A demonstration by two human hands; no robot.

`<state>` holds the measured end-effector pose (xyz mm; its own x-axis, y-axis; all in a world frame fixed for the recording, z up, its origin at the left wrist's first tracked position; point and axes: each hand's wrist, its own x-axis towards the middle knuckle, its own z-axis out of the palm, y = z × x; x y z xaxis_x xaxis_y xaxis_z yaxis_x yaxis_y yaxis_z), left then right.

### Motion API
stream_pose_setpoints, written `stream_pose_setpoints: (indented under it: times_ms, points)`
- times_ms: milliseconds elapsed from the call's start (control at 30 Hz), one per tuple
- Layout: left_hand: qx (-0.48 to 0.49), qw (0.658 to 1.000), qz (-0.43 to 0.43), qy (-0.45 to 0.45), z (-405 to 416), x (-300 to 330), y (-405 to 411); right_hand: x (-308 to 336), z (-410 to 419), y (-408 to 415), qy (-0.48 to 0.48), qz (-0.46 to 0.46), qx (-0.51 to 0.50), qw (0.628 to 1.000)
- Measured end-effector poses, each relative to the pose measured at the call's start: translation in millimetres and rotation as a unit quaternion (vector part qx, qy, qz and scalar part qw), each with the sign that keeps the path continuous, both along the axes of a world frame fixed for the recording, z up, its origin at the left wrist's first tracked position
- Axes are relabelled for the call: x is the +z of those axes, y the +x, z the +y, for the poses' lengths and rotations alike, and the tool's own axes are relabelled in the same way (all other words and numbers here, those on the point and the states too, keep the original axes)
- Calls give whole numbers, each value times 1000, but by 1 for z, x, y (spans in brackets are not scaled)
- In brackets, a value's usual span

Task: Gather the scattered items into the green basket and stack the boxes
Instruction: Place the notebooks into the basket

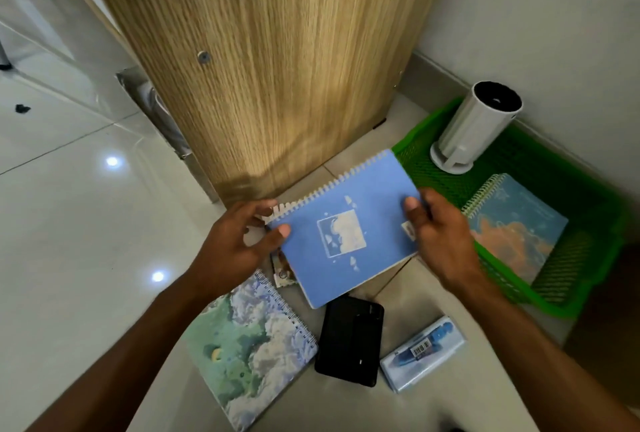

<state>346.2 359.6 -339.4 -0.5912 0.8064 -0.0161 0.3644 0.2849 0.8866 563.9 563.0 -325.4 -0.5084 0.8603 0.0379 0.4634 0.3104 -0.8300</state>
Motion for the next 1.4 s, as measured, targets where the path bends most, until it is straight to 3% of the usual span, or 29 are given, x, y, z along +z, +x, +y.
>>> stream_pose_setpoints:
  times_ms: [200,467,533,700,800,1000,1167,1267,1400]
  points:
    - [-70,997,-12,29,29,11,21,31,56,54,-23,77,-159,984]
    - [-238,965,95,59,136,41,74,59,124,121,8,78,-316,945]
    - [-252,960,103,61,159,42,83,62,131,131,45,47,-362,930]
    - [-261,958,93,74,184,33,94,64,139,150,114,-133,-443,880]
    - [-260,959,93,72,184,26,94,58,148,151,117,-224,-387,886]
    - [-250,962,86,69,178,22,88,31,148,145,139,-346,-367,852]
    - [-240,965,83,64,172,22,78,-5,126,109,185,-398,-103,893]
    - [-235,967,86,56,170,21,75,-25,117,92,190,-460,4,867]
    - [-231,968,84,48,168,18,73,-32,124,88,170,-493,62,851]
